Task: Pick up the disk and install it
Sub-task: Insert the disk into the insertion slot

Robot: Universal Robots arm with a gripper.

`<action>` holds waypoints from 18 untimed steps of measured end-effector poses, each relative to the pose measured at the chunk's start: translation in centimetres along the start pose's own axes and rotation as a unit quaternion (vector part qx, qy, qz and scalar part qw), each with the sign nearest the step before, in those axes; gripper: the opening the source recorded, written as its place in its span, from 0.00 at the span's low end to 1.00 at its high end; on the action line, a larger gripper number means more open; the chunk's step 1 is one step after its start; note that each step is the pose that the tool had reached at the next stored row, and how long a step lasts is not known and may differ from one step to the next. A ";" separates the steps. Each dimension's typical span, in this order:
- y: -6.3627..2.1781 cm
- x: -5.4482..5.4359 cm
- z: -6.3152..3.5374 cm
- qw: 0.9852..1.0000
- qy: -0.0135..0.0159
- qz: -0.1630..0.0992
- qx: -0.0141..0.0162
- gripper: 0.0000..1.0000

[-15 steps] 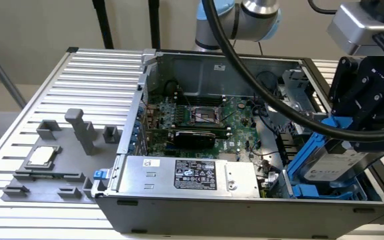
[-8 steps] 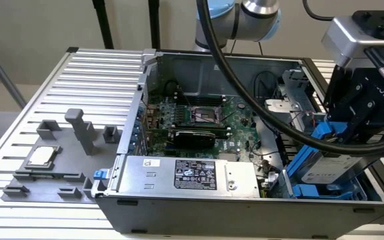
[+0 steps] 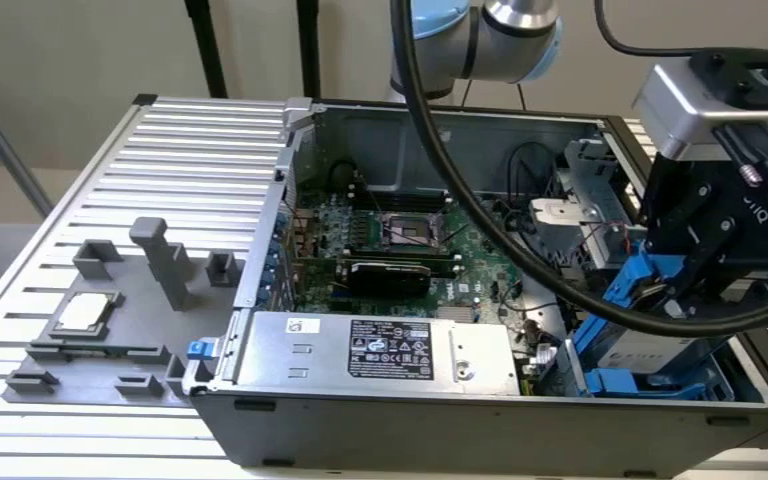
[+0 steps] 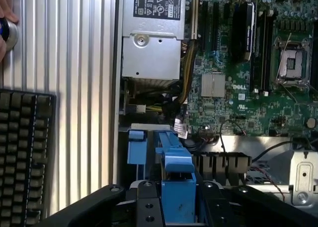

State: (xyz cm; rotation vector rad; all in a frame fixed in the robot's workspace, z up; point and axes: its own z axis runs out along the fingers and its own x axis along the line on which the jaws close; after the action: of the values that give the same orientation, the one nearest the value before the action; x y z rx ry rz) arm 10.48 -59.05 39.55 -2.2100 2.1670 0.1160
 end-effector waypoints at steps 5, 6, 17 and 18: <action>-0.01 0.1 0.70 1.000 0.000 -0.009 -0.001 0.00; -0.01 0.1 0.82 1.000 0.000 -0.010 -0.001 0.00; -0.68 0.2 2.26 1.000 -0.002 -0.023 -0.002 0.00; -0.69 0.2 2.40 1.000 -0.002 -0.023 -0.002 0.00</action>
State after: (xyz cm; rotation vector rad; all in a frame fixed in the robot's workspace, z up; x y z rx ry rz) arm 11.11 -59.06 37.13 -2.2582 2.1127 0.1237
